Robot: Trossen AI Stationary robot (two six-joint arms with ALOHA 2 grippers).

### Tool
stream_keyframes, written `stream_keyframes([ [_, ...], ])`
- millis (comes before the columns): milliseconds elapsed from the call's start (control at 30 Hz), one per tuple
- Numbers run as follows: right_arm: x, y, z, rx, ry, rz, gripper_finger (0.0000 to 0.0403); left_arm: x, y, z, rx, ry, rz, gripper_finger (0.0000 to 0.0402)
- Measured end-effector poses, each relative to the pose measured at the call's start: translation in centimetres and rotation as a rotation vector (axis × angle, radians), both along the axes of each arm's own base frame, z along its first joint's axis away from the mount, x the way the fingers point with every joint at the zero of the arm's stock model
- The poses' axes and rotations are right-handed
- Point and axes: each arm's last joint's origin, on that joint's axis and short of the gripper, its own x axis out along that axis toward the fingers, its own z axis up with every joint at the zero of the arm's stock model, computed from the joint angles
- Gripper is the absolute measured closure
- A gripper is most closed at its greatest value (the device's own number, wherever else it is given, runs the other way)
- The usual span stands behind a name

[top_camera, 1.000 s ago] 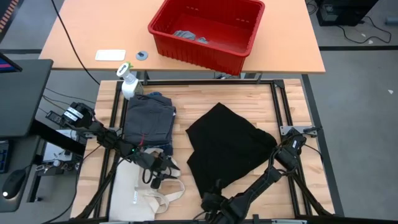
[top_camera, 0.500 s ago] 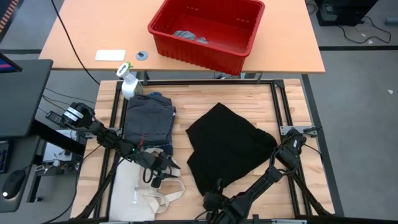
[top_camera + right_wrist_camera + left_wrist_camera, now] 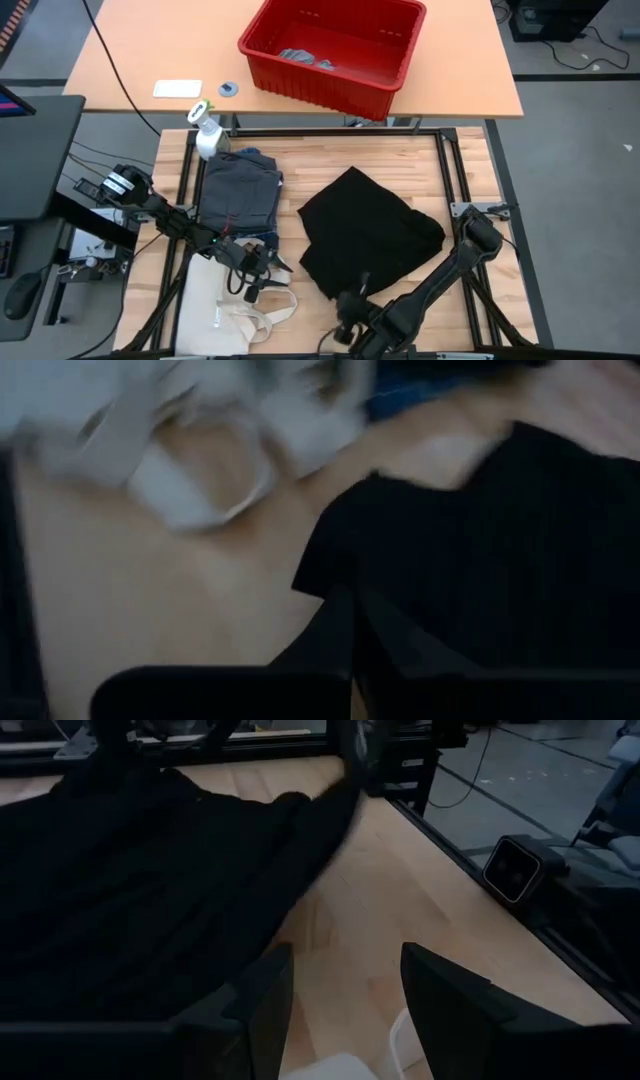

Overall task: Fold Laundry from Bin
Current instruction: Fold the black shirt

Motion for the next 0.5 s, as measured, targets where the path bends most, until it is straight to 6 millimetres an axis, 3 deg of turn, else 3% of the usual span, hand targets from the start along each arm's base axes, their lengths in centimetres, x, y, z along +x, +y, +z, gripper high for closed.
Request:
stream_keyframes([
  [133,-1.4,-2.0,2.1,0.024,-0.034,-0.188,0.0393,0.1,0.1,0.0,0.009,-0.004,0.001,0.0212],
  [500,-5.8,-4.2,0.5,0.018,0.207,-0.587,0.0392,0.1,0.1,0.0,0.013,-0.003,0.001,0.0212],
])
